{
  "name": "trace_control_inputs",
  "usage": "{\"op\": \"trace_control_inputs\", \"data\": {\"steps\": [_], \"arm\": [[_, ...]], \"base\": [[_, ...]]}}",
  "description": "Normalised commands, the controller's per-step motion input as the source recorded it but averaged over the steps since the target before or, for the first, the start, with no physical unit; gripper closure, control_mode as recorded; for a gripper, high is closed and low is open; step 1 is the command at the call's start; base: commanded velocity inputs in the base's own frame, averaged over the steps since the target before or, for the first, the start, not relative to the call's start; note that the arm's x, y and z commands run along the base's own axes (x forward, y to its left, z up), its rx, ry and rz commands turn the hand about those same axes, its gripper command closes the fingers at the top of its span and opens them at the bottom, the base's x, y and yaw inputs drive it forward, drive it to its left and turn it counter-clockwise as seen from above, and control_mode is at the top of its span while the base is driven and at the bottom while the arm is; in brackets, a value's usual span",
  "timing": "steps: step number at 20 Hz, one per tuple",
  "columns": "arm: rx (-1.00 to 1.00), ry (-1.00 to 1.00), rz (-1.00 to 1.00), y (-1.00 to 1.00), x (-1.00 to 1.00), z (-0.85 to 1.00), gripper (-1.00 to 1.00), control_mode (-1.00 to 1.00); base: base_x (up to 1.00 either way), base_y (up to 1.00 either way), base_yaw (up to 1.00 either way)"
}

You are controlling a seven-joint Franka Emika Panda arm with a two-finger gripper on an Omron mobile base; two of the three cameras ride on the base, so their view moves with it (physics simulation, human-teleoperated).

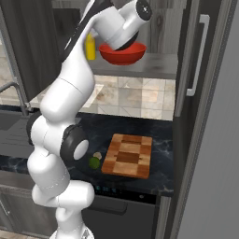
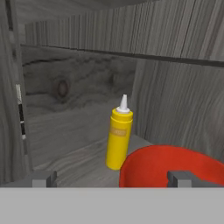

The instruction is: Open the cabinet. Place the bowl and condiment on the counter. Then place the lime and garlic on the cutting board.

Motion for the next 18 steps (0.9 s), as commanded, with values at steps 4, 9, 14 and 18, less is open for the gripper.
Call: {"op": "trace_control_inputs", "data": {"steps": [4,9,14,18], "arm": [[0.00,0.00,0.01,0.07,0.00,-0.22,-1.00,-1.00],[0.00,-0.04,0.00,0.14,0.00,-0.14,-1.00,-1.00],[0.00,-0.03,0.00,0.23,0.12,-0.07,-1.00,-1.00],[0.00,-0.01,0.00,0.22,0.13,-0.05,-1.00,-1.00]], "base": [[0.00,0.00,0.00],[0.00,0.00,0.00],[0.00,0.00,0.00],[0.00,0.00,0.00]]}}
